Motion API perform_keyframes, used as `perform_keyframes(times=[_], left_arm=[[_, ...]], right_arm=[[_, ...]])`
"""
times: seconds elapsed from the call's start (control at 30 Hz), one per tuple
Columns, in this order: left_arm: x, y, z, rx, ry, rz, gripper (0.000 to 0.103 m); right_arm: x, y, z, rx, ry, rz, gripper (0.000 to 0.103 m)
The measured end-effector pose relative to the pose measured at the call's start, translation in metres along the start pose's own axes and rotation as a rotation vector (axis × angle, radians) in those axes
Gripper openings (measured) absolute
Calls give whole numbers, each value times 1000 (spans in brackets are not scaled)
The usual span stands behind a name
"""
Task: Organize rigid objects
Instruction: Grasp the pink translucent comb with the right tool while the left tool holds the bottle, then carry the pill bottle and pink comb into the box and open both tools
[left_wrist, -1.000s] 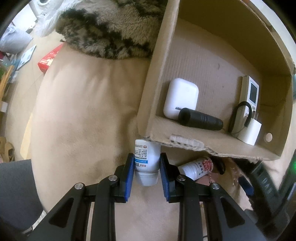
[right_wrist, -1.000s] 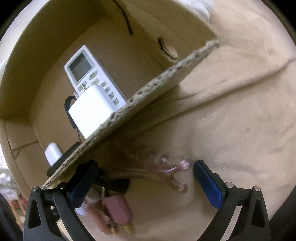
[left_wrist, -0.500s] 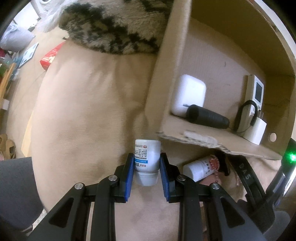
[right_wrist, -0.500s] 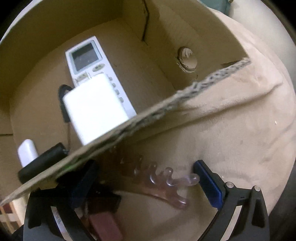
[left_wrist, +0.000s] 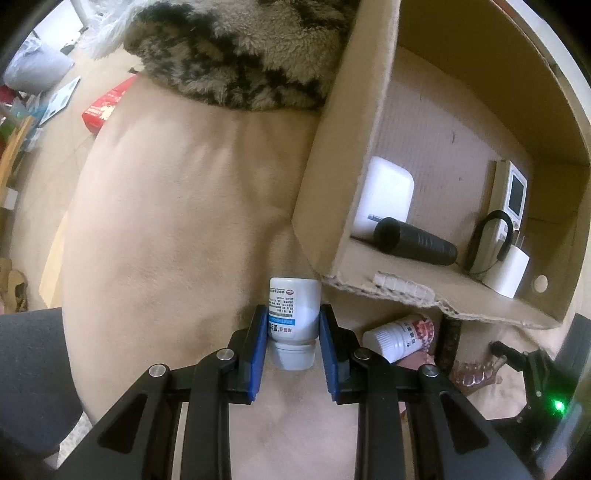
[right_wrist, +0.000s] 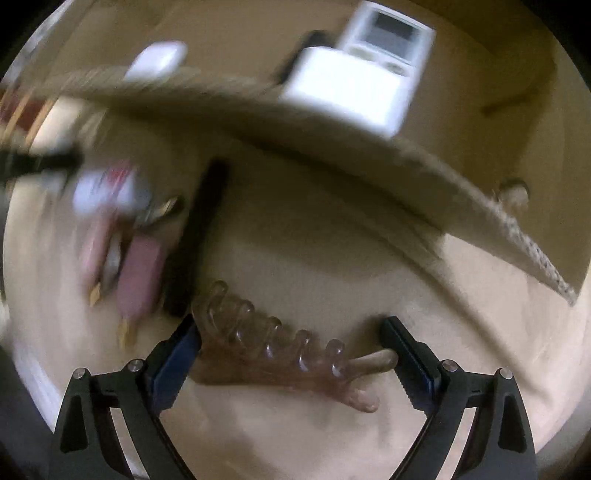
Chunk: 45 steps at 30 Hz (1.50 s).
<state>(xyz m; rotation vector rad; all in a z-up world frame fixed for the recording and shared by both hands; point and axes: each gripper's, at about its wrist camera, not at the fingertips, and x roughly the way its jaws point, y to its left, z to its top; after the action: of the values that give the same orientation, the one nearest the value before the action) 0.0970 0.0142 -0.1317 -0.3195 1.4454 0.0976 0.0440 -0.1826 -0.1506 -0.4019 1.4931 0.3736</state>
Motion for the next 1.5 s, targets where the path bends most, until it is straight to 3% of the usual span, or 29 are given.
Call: perform_keyframes(times=[0.17,0.37,0.53,0.6,0.77,0.93,1.0,1.1,1.27,1.5], left_arm=[[-3,4,1,-9,1,-7,24],[-3,8,1,-10,9,-17,24],[0,7,2,-5,11,-13,24],[2,8,2,-13,14,-12,24],[5,8,6,-10,16,-13,24],[10,7,5,-7,20,-7,24],[12,4,5,-8,20,-5,24],[11,3,4,-5,12,3,24],[9,1,-1,14,-11,44,24],[2,9,-6,24,-27,84,24]], right_arm=[[3,-24,21,155,19,44,103],[7,-58,19,429,104,136,103],[1,-74,14,506,109,165,103],[0,-99,12,523,98,193,103],[8,-111,-2,543,142,198,103],[29,-109,-10,492,121,84,103],[29,-104,-9,485,87,16,103],[24,-101,-11,483,26,-20,103],[15,-85,-36,458,-23,3,99],[-15,-99,-62,499,-81,76,98]])
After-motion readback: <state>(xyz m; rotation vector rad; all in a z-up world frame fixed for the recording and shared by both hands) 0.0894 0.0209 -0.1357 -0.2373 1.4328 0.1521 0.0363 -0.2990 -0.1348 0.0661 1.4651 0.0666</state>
